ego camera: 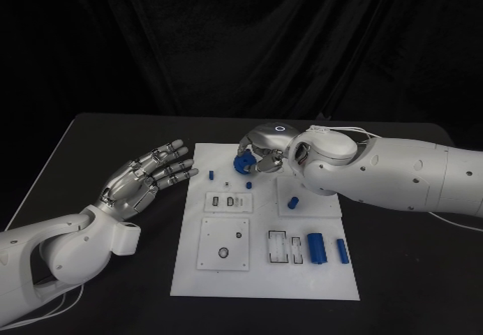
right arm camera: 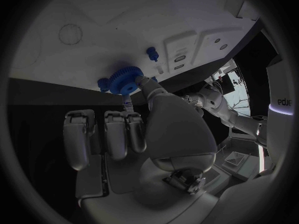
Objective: Assemble the parts on the task board
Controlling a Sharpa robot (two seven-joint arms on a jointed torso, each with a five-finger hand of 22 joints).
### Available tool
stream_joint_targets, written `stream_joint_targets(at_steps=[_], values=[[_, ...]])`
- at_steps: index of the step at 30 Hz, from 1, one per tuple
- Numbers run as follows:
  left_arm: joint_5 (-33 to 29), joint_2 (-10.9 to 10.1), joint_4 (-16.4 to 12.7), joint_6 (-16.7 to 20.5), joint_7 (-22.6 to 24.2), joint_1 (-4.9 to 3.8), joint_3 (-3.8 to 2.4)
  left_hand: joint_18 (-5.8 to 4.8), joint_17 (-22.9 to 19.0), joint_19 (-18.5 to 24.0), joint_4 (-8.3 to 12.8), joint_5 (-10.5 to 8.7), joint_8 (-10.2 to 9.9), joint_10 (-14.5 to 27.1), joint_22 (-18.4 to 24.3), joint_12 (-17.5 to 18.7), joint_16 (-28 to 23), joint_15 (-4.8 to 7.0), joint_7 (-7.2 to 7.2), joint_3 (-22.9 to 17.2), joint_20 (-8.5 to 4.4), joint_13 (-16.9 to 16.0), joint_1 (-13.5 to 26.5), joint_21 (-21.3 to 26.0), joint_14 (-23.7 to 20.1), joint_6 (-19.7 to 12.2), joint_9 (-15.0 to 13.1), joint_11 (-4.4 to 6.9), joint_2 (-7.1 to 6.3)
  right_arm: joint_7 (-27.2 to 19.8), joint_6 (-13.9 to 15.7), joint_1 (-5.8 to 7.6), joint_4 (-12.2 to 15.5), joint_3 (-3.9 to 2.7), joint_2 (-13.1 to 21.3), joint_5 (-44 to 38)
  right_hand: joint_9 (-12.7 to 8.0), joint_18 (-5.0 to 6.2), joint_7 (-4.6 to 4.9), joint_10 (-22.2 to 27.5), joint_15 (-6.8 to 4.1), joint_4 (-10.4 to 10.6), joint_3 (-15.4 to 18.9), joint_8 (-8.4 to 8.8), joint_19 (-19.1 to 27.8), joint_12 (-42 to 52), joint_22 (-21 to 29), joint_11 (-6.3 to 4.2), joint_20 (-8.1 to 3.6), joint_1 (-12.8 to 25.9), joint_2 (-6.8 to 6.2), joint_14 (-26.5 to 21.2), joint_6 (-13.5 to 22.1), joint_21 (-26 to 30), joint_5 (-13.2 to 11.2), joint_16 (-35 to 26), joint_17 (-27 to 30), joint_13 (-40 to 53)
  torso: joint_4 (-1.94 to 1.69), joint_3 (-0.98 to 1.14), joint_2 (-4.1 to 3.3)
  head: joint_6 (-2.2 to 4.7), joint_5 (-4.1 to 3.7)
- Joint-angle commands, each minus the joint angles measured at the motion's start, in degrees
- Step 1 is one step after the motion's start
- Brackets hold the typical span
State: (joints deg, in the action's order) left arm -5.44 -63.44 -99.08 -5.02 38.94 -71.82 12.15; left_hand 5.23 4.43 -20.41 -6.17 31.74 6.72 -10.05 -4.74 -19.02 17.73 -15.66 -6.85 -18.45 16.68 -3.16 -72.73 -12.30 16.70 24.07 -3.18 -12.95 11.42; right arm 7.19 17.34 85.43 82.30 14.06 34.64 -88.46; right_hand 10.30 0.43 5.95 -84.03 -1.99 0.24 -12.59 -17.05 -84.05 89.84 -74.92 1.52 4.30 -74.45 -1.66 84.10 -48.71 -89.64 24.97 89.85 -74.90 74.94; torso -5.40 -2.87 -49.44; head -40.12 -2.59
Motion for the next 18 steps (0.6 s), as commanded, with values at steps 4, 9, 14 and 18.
stream_joint_targets(at_steps=[4,9,14,18], values=[[0.01,0.19,0.00,-0.90,4.35,-0.04,-0.03,-0.44,0.04,0.08,-0.02,0.17,0.18,-0.03,0.04,-0.28,0.15,-0.28,-0.42,-0.21,0.06,-0.04,0.73,0.14,-0.02,0.01,-0.06,-0.20,0.00,-0.49,-1.04,-0.26,-0.72,-0.09,-0.56,0.00,13.56,-0.23,0.59,-5.97,0.30,0.42,-0.52,-4.58,-5.51,0.16,-14.54,0.63,0.15,0.40,0.37,5.90,1.90,0.01,-1.27,0.15,-15.10,15.06,-0.04,-0.05,-0.02,-0.18,-0.19],[0.01,0.27,0.16,-0.88,4.33,-0.04,-0.03,-0.44,0.04,0.08,-0.02,0.17,0.18,-0.03,0.04,-0.28,0.15,-0.28,-0.42,-0.21,0.06,-0.04,0.73,0.14,-0.02,0.01,-0.06,-0.20,0.00,-0.36,-1.41,-0.32,-1.50,-0.10,-1.03,0.00,12.22,-0.21,1.20,-5.97,0.49,0.60,-1.17,-1.72,-5.46,0.16,-14.47,0.77,0.43,0.65,0.07,5.90,3.99,0.06,-1.76,0.15,-15.10,15.06,0.06,-0.04,-0.04,-0.15,-0.20],[0.01,0.30,0.25,-0.92,4.23,-0.04,-0.03,-0.44,0.04,0.08,-0.02,0.17,0.18,-0.03,0.04,-0.28,0.15,-0.28,-0.42,-0.21,0.06,-0.04,0.73,0.14,-0.02,0.01,-0.06,-0.20,0.00,-0.30,-1.41,-0.34,-1.99,-0.11,-1.41,0.00,7.52,-0.09,0.71,-5.97,-0.15,0.35,-2.78,6.54,-5.22,0.16,-14.19,-0.08,0.01,0.45,-0.86,5.90,10.41,0.29,-1.75,0.15,-15.10,15.06,0.18,-0.04,0.01,-0.20,-0.10],[0.01,0.38,0.33,-0.98,4.16,-0.04,-0.03,-0.48,0.05,0.09,-0.02,0.16,0.16,-0.02,0.04,-0.29,0.24,-0.31,-0.46,-0.30,0.05,-0.04,0.78,0.14,0.01,-0.06,-0.05,-0.24,-0.01,-0.11,-1.70,-0.34,-2.13,-0.13,-1.56,0.00,6.61,-0.09,0.23,-5.97,-0.53,0.11,-3.08,7.58,-5.21,0.16,-14.18,-0.50,-0.34,0.19,-0.85,5.90,10.83,0.31,-1.65,0.15,-15.10,15.06,0.17,-0.02,0.04,-0.28,-0.12]])
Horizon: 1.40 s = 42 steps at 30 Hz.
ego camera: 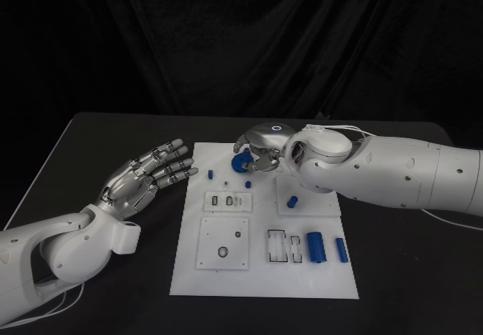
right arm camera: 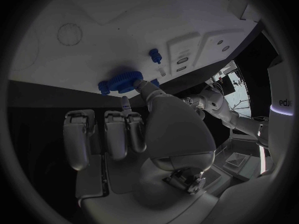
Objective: Assemble the parts on the task board
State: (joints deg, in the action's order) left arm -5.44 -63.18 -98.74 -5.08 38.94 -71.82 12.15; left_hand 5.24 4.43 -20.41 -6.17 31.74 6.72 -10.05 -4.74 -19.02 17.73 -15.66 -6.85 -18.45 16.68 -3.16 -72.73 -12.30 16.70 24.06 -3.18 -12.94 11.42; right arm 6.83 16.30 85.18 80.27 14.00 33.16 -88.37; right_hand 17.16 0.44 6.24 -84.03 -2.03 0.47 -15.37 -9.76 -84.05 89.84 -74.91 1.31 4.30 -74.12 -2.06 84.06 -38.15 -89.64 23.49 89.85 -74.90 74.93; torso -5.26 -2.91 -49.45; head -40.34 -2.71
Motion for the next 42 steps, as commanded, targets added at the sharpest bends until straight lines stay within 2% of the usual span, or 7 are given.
stream_joint_targets(at_steps=[1,10,13,17,25,30,42], values=[[0.02,0.14,0.02,-0.94,4.14,-0.04,-0.03,-0.49,0.05,0.09,-0.01,0.16,0.16,-0.02,0.04,-0.30,0.24,-0.31,-0.46,-0.30,0.05,-0.04,0.78,0.14,0.01,-0.06,-0.05,-0.24,-0.01,0.29,-0.72,-0.10,-0.13,-0.07,-0.09,-0.09,-0.48,-0.07,-0.12,-5.97,-0.60,-0.27,-0.46,0.51,-5.16,0.16,-14.12,-0.39,-0.44,-0.33,-0.41,5.94,0.26,0.35,-0.10,0.15,-15.10,15.07,0.02,0.03,0.05,-0.08,-0.01],[0.02,0.28,0.26,-1.03,3.95,-0.04,-0.03,-0.49,0.05,0.09,-0.01,0.16,0.16,-0.02,0.04,-0.30,0.24,-0.31,-0.46,-0.30,0.05,-0.04,0.78,0.14,0.01,-0.06,-0.05,-0.24,-0.01,0.54,-1.13,-0.11,-0.20,-0.08,0.20,-0.09,-2.00,-0.05,-0.21,-5.97,-0.86,-1.04,-1.07,1.99,-5.12,0.16,-14.07,-0.59,-0.76,-1.01,-0.44,5.94,1.42,0.41,0.22,0.15,-15.10,15.07,-0.02,0.07,0.07,-0.12,-0.01],[0.02,0.30,0.33,-1.10,3.91,-0.03,-0.03,-0.49,0.05,0.09,-0.01,0.16,0.16,-0.02,0.04,-0.30,0.24,-0.31,-0.46,-0.30,0.05,-0.04,0.78,0.14,0.01,-0.06,-0.05,-0.24,-0.01,0.56,-1.18,-0.12,-0.11,-0.08,0.39,-0.09,-3.16,-0.02,-0.08,-5.97,-0.81,-0.85,-0.64,2.82,-5.06,0.16,-14.00,-0.50,-0.78,-0.46,-0.50,5.94,1.56,0.48,-3.53,0.15,-15.10,15.07,-0.05,0.04,0.05,-0.11,-0.05],[0.02,0.28,0.36,-1.13,3.88,-0.03,-0.03,-0.52,0.04,0.13,-0.02,0.16,0.15,0.01,0.05,-0.28,0.28,-0.34,-0.49,-0.36,0.05,-0.03,0.82,0.16,0.00,-0.11,-0.04,-0.27,-0.02,0.68,-1.55,-0.13,0.01,-0.08,0.71,-0.09,-3.26,-0.02,0.13,-5.97,-0.70,-0.41,-0.11,2.62,-5.07,0.16,-14.01,-0.36,-0.72,0.14,-0.38,5.94,-0.49,0.48,-6.25,0.15,-15.10,15.07,-0.05,0.01,0.05,-0.11,-0.01],[0.02,0.20,0.45,-1.20,3.82,-0.03,-0.03,-0.52,0.04,0.13,-0.02,0.16,0.15,0.01,0.05,-0.28,0.28,-0.34,-0.49,-0.36,0.05,-0.03,0.82,0.16,0.00,-0.11,-0.04,-0.27,-0.02,1.36,-2.86,-0.34,0.36,-0.07,2.00,-0.09,-4.16,-0.03,1.00,-5.97,-0.10,0.74,1.20,2.67,-5.08,0.16,-14.03,0.37,-0.20,1.24,-0.11,5.94,-2.63,0.49,-9.62,0.15,-15.10,15.07,0.07,0.07,0.09,-0.09,-0.02],[0.02,0.18,0.50,-1.25,3.81,-0.03,-0.03,-0.52,0.04,0.13,-0.02,0.16,0.15,0.01,0.05,-0.28,0.28,-0.34,-0.49,-0.36,0.05,-0.03,0.82,0.16,0.00,-0.11,-0.04,-0.27,-0.02,1.51,-2.98,-0.48,0.57,-0.07,2.64,-0.09,-4.30,-0.02,1.35,-5.97,0.26,1.12,1.65,2.02,-5.06,0.16,-14.02,0.75,0.14,1.26,0.16,5.94,-5.17,0.52,-9.93,0.15,-15.10,15.07,0.02,0.07,0.10,-0.06,-0.16],[0.02,-0.69,0.09,-1.05,3.86,-0.02,-0.03,-0.57,0.05,0.07,-0.03,0.15,0.15,-0.02,0.04,-0.37,0.38,-0.38,-0.54,-0.48,0.05,-0.04,0.89,0.12,0.03,-0.07,-0.05,-0.31,0.00,-0.12,3.49,-0.33,3.25,-0.07,7.38,-0.09,-4.34,-0.03,1.24,-5.97,0.37,1.51,2.01,1.41,-5.10,0.16,-14.07,0.79,0.34,1.25,0.33,5.94,-7.96,0.50,-9.86,0.15,-15.10,15.07,0.14,0.09,0.11,0.37,0.28]])
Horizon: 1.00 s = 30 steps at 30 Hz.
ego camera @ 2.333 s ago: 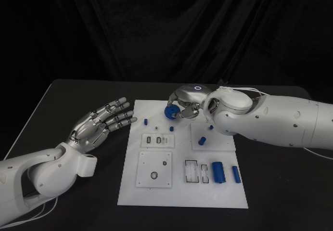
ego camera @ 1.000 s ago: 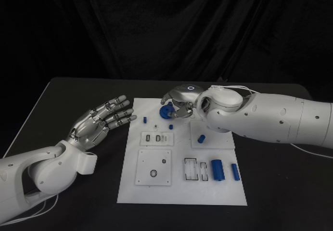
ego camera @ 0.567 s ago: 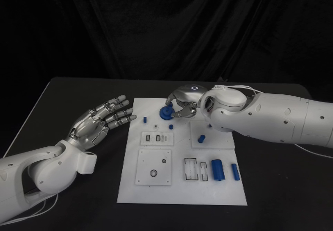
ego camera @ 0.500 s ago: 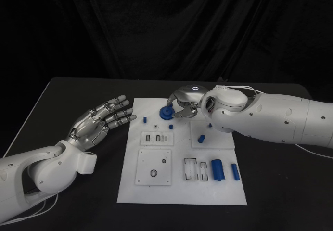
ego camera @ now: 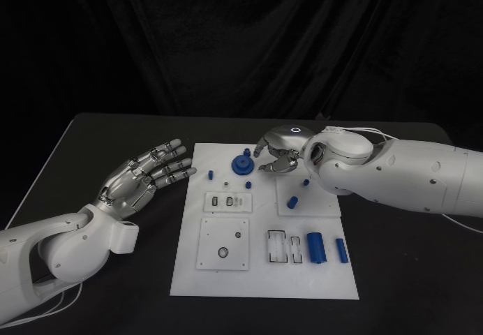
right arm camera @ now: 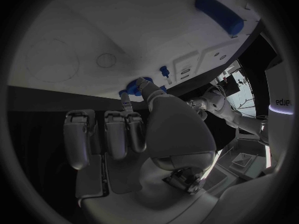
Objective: Assemble the parts on the task board
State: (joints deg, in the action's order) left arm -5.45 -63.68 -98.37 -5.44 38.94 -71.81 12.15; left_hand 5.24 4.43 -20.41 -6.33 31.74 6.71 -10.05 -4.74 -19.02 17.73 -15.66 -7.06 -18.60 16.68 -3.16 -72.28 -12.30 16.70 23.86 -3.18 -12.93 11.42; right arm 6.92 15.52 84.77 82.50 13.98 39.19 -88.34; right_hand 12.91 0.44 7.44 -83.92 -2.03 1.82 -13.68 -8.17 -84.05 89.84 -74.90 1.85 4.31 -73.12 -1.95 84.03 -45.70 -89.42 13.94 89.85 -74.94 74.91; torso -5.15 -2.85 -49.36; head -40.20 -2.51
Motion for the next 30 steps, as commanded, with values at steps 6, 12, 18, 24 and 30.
stream_joint_targets(at_steps=[6,12,18,24,30], values=[[0.02,-0.53,-0.43,-0.46,3.90,-0.02,-0.03,-0.59,0.05,0.09,0.13,0.15,0.19,-0.03,0.05,-0.41,0.43,-0.39,-0.35,-0.36,0.05,-0.05,0.45,0.13,0.05,0.24,-0.06,-0.33,0.00,1.04,5.92,1.44,5.46,-0.03,7.36,-0.12,-0.24,-0.05,-0.12,-6.08,0.23,1.09,0.90,-0.07,-5.13,0.16,-14.11,0.08,0.24,1.10,0.16,5.97,-1.09,0.26,-0.75,0.15,-15.06,15.09,-0.08,0.04,-0.01,0.76,-0.50],[0.02,-0.31,-0.39,-0.38,3.82,-0.02,-0.03,-0.59,0.05,0.09,0.13,0.15,0.19,-0.03,0.05,-0.41,0.43,-0.39,-0.35,-0.36,0.05,-0.05,0.45,0.13,0.05,0.24,-0.06,-0.33,0.00,2.15,7.01,2.36,9.90,0.00,14.07,-0.12,-0.40,-0.08,-0.02,-6.08,0.27,1.78,1.35,0.05,-5.20,0.16,-14.19,0.18,0.23,1.64,0.06,5.97,-1.56,0.19,-1.33,0.15,-15.06,15.09,0.26,0.03,0.09,1.13,-0.19],[0.02,-0.13,-0.52,-0.45,3.67,-0.01,-0.03,-0.59,0.05,0.09,0.13,0.15,0.19,-0.03,0.05,-0.41,0.43,-0.39,-0.35,-0.36,0.05,-0.05,0.45,0.13,0.05,0.24,-0.06,-0.33,0.00,3.35,6.90,2.62,12.14,0.17,19.58,-0.12,-0.92,-0.07,-0.35,-6.08,0.10,2.32,1.81,0.82,-5.17,0.16,-14.17,-0.10,0.15,1.68,-0.21,5.97,-1.12,0.22,-2.62,0.15,-15.06,15.09,0.51,0.00,0.27,1.04,-0.03],[0.02,0.38,-0.29,-0.70,3.64,0.00,-0.03,-0.62,0.06,0.07,0.14,0.17,0.19,-0.07,0.04,-0.49,0.54,-0.42,-0.37,-0.44,0.05,-0.06,0.49,0.12,0.11,0.24,-0.06,-0.35,-0.01,4.53,6.36,2.02,12.41,0.25,22.43,-0.12,-1.52,-0.06,-0.70,-6.08,-0.18,2.99,2.42,1.54,-5.15,0.16,-14.16,-0.43,-0.10,1.52,-0.58,5.97,-0.87,0.24,-4.50,0.15,-15.06,15.09,0.37,0.00,0.33,0.76,-0.31],[0.02,0.64,-0.23,-0.94,3.52,0.00,-0.03,-0.63,0.07,0.06,0.15,0.17,0.20,-0.09,0.04,-0.51,0.56,-0.42,-0.37,-0.46,0.05,-0.06,0.50,0.11,0.13,0.24,-0.06,-0.36,-0.02,5.56,6.69,0.73,12.46,0.30,24.23,-0.12,-1.87,-0.05,-0.93,-6.08,-0.34,3.43,2.88,1.92,-5.14,0.16,-14.15,-0.63,-0.26,1.43,-0.94,5.97,-0.75,0.26,-5.45,0.15,-15.06,15.09,0.23,-0.01,0.34,0.53,-0.20]])
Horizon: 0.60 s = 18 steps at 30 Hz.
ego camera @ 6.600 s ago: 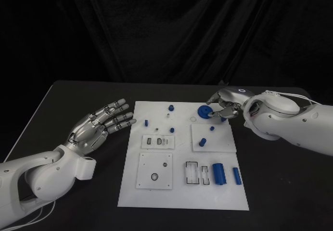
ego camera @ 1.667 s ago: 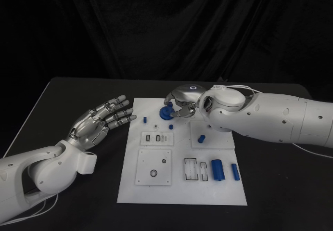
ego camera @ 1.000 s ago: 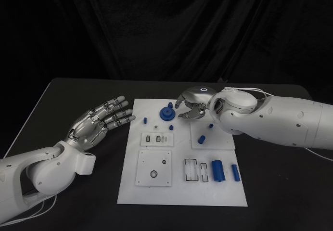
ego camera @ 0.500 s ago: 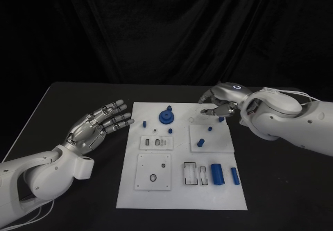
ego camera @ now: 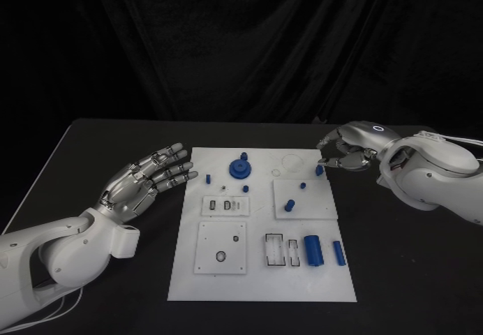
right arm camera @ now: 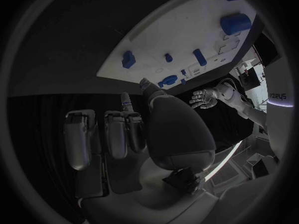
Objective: Assemble the parts on the task board
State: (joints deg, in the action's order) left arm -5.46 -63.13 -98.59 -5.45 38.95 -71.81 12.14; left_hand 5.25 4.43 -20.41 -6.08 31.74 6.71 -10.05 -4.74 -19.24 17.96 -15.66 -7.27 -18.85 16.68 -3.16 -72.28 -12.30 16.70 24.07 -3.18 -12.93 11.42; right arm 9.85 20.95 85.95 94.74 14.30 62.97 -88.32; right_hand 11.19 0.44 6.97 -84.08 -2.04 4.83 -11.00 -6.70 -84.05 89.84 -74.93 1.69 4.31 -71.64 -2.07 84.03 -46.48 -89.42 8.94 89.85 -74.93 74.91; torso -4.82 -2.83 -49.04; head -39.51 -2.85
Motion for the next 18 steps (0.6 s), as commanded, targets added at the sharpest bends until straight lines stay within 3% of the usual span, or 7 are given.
stream_joint_targets(at_steps=[1,9,18], values=[[0.03,0.09,0.00,-0.97,3.50,0.00,-0.02,-0.64,0.07,0.06,-0.10,0.17,0.20,-0.09,0.04,-0.29,0.33,-0.42,-0.16,-0.21,0.05,-0.06,0.50,0.11,0.13,0.03,-0.06,-0.36,-0.01,2.79,1.41,-0.62,0.21,-0.02,0.62,-0.15,-0.23,-0.04,-0.52,-5.92,-0.37,0.46,0.26,0.54,-5.11,0.16,-14.09,-0.51,-0.28,-0.12,-0.90,5.97,0.09,0.29,-0.55,0.15,-15.07,15.09,-0.11,-0.03,0.00,-0.21,0.17],[0.03,-0.18,-0.12,-1.03,3.36,0.01,-0.02,-0.66,0.10,0.08,-0.10,0.19,0.20,-0.10,0.05,-0.31,0.49,-0.47,-0.18,-0.29,0.05,-0.06,0.53,0.12,0.24,0.03,-0.06,-0.39,0.00,3.78,1.53,-1.86,-0.65,0.01,0.95,-0.76,-0.59,-0.01,-0.67,-5.92,-0.54,0.25,0.43,0.95,-5.06,0.16,-14.03,-0.68,-0.45,-1.10,-1.41,5.97,0.35,0.36,-0.53,0.15,-15.07,15.09,0.04,-0.05,-0.04,-0.22,0.54],[0.03,-0.21,-0.12,-1.23,3.38,0.02,-0.02,-0.68,0.09,0.05,-0.10,0.19,0.21,-0.11,0.04,-0.34,0.49,-0.48,-0.18,-0.31,0.05,-0.07,0.55,0.10,0.24,0.08,-0.07,-0.40,-0.01,3.73,1.33,-2.49,-1.47,0.02,0.35,-0.88,-1.00,0.03,-0.72,-5.92,-0.65,0.44,0.82,1.49,-4.97,0.16,-13.93,-0.76,-0.57,-1.47,-1.94,5.97,0.93,0.46,-0.97,0.15,-15.07,15.09,-0.19,0.01,-0.04,-0.58,0.33]])
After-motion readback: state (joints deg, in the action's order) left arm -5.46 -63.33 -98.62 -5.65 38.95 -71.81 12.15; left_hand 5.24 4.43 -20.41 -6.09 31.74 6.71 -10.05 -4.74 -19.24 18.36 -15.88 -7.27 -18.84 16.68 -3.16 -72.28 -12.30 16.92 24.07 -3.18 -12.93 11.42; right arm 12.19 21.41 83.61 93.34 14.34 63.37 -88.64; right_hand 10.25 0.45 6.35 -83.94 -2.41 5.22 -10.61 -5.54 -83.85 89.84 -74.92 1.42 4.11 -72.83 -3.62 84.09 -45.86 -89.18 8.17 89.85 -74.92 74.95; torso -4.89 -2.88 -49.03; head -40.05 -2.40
